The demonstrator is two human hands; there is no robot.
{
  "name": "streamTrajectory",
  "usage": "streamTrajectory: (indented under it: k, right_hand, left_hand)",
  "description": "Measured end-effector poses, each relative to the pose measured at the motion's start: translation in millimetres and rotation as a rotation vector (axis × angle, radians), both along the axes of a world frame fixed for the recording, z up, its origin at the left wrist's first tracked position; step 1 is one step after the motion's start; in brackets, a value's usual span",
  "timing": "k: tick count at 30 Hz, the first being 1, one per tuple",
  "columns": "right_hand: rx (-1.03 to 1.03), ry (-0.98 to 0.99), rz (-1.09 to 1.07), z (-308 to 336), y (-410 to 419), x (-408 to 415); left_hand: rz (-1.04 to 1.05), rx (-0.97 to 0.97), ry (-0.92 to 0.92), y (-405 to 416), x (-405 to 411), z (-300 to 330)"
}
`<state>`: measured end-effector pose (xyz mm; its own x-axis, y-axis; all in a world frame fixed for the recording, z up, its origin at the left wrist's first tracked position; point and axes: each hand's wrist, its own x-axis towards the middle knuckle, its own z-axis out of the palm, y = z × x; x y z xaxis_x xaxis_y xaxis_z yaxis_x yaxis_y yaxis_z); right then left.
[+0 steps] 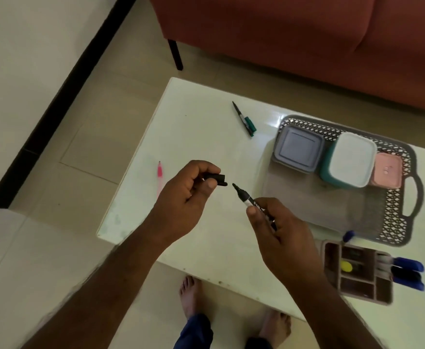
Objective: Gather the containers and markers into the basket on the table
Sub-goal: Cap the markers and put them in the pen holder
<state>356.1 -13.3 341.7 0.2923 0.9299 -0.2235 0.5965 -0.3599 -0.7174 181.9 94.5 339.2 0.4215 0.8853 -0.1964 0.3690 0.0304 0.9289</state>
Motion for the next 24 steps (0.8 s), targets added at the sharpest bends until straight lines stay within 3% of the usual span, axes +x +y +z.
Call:
streamTrajectory:
  k: [17, 24]
  right_hand:
    - [0.013, 0.091, -0.138, -4.4, -78.6, 85.0]
    - [0.037, 0.329, -0.294, -3.6, -104.3, 88.5]
  left_hand:
    - [-0.366, 0.118, 0.136, -56.7, 117.3, 6.5]
    - [-0.267, 0.026, -0.037, -91.5, 153.7, 11.9]
